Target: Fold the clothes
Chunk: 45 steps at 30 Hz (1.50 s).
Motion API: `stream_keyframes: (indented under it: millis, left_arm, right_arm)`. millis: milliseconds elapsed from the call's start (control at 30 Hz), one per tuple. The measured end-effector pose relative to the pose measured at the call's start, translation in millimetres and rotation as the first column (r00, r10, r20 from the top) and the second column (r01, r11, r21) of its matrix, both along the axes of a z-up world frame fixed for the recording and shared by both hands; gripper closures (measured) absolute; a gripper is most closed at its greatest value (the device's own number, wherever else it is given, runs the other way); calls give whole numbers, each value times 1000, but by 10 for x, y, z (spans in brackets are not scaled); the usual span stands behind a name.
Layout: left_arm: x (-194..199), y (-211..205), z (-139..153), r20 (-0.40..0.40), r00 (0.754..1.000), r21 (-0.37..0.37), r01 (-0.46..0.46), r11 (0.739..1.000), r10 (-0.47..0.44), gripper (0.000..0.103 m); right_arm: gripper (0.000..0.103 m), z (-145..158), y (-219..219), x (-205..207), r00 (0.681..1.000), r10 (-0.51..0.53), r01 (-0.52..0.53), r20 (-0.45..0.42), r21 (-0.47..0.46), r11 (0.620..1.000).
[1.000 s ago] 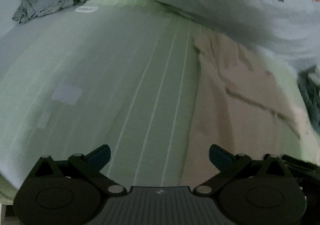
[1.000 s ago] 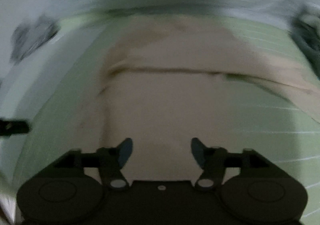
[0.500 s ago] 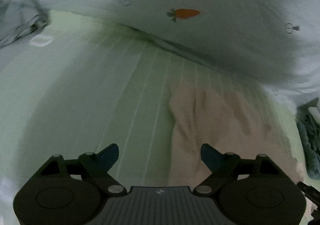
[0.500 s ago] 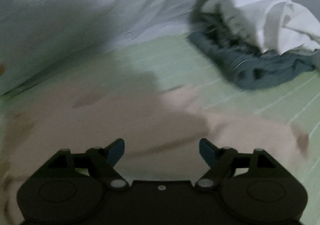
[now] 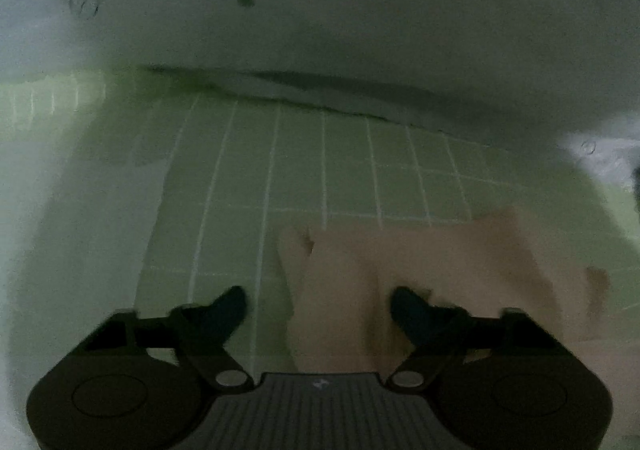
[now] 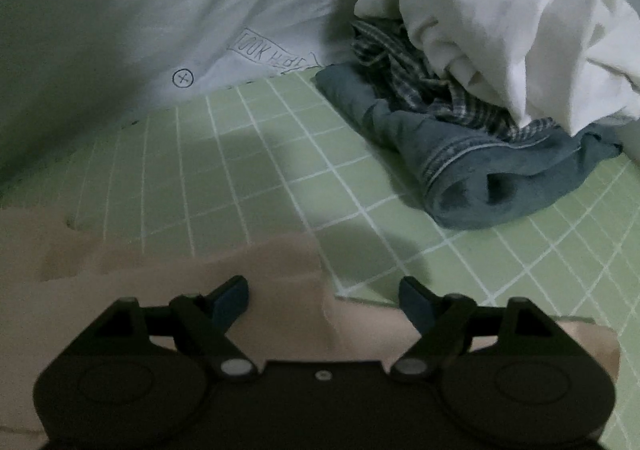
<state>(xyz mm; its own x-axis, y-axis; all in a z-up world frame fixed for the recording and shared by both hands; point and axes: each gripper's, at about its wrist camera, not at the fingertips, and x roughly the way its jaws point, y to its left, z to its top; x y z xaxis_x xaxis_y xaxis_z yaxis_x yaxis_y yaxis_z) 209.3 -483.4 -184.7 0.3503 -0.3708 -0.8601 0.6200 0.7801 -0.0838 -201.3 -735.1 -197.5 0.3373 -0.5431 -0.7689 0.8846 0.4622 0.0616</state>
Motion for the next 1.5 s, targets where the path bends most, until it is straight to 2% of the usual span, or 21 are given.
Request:
stream_keyframes:
  millis: [33,67,100,133,167,300,467,567,667,700,800,833,867,900,933,1167,1233,1300,1367,1467,1500]
  left_arm:
    - [-21,-25,8,22,1000,13,2,1000,-2,52]
    - [-42,-30,18,26,1000,10,5,1000,-6,60]
    - [-39,-10,31,10,1000,-14,-1,1000,1,86]
    - [-36,11,44,-7,1000,-39,-8,999,8,96]
    - [-36,14,52,-8,1000,-41,-24,999,24,96]
    - [-78,45,233,66,997,-71,-36,997,41,97]
    - [-37,206,498,124,985,-133,-105,986,122,97]
    - [102,191,408,123,981,-124,-135,983,150,97]
    - [245,114,279,74,985,-107,-147,983,155,96]
    - [263,90,247,67,986,-94,-146,985,152,96]
    - [304,34,198,74,983,-47,-164,985,167,79]
    - [305,37,202,73,982,-40,-173,984,176,63]
    - [305,41,207,73,980,-33,-183,983,185,53]
    - [302,63,217,74,978,-34,-193,981,195,35]
    - [291,103,250,77,975,-46,-203,978,206,26]
    - [-24,460,523,77,974,-79,-208,975,214,19]
    - [-209,600,579,71,976,-76,-199,977,205,19]
    - [-457,764,611,52,979,-77,-191,979,196,19]
    - [-705,928,644,33,982,-79,-183,980,186,19]
    - [-1098,1162,632,-8,986,-73,-169,983,169,19]
    - [-1241,1227,623,-20,987,-64,-158,985,157,19]
  right_arm:
    - [37,10,3,-2,1000,-3,3,15,3,1000]
    - [55,19,6,10,1000,8,-9,24,3,1000]
    - [66,32,7,27,999,32,-32,34,7,999]
    - [92,53,13,43,998,52,-53,40,2,999]
    - [98,91,32,60,997,68,-68,39,-18,998]
    - [99,296,99,97,993,114,-109,38,-116,987]
    - [99,630,66,-22,997,64,-51,48,-234,971]
    - [99,595,-25,-75,997,46,-31,65,-210,977]
    - [99,428,-42,-25,997,57,-48,50,-164,985]
    - [99,371,-28,9,997,62,-56,37,-160,986]
    - [99,245,-31,97,998,55,-52,13,-143,988]
    - [99,218,-39,105,999,44,-41,18,-133,990]
    - [99,200,-42,109,999,32,-29,23,-124,992]
    - [99,188,-37,113,999,23,-20,27,-118,993]
    - [99,188,-17,121,999,21,-17,27,-120,993]
    - [99,452,391,219,987,134,-116,92,-174,978]
    - [99,571,646,269,969,220,-196,115,-192,962]
    - [99,667,988,338,925,357,-328,133,-199,923]
    - [99,703,1382,409,849,507,-481,150,-176,859]
    - [98,503,2009,511,715,692,-687,98,-84,722]
    - [96,431,2141,503,701,710,-707,73,-62,704]
